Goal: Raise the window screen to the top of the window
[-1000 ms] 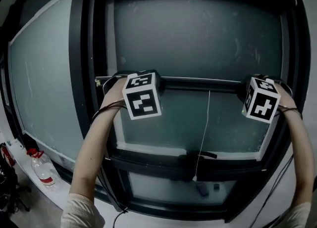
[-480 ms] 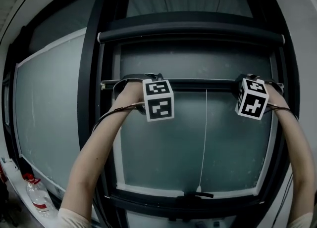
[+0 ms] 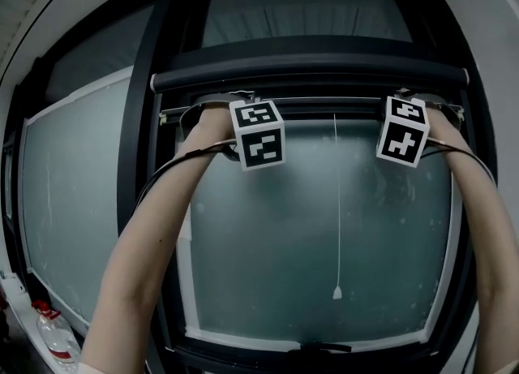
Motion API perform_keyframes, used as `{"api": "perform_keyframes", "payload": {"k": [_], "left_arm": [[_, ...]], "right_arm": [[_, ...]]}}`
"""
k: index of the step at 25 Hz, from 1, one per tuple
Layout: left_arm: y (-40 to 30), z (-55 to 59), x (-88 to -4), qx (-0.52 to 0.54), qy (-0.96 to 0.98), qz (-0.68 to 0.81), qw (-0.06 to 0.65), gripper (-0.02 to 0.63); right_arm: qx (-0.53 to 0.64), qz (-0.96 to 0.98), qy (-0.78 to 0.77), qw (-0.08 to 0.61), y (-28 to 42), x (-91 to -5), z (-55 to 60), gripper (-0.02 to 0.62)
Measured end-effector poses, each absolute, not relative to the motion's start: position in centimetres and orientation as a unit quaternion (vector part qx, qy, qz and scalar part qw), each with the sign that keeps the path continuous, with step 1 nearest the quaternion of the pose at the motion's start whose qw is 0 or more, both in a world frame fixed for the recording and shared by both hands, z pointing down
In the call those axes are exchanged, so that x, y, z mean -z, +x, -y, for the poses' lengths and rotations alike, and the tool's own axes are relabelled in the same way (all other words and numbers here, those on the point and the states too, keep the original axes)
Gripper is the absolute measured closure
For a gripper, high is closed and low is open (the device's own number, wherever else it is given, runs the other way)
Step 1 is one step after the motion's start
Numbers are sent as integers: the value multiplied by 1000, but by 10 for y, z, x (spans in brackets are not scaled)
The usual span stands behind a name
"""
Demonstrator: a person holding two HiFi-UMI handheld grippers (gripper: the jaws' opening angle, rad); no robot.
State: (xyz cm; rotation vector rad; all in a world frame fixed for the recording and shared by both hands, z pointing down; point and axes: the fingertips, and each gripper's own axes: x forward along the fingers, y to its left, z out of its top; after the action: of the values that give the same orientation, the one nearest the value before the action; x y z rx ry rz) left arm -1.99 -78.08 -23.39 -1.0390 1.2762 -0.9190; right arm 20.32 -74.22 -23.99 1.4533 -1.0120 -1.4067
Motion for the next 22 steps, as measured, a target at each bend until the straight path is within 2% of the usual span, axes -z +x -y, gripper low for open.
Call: {"api": "perform_keyframes", "payload": {"k": [13, 19, 21, 22], "left_arm": [[-20, 781, 294, 368, -407, -582, 600, 587], [-19, 782, 293, 392, -410, -573, 591, 586], [-19, 780, 294, 377, -412, -579, 593, 586], [-20, 776, 296, 352, -417, -587, 598, 586]], "right_arm": [[586, 376, 612, 375, 203, 300, 742, 575], [582, 366, 608, 396, 204, 300, 745, 575], [579, 371, 620, 378, 202, 300, 742, 574], [582, 378, 631, 348, 201, 302, 736, 571]]}}
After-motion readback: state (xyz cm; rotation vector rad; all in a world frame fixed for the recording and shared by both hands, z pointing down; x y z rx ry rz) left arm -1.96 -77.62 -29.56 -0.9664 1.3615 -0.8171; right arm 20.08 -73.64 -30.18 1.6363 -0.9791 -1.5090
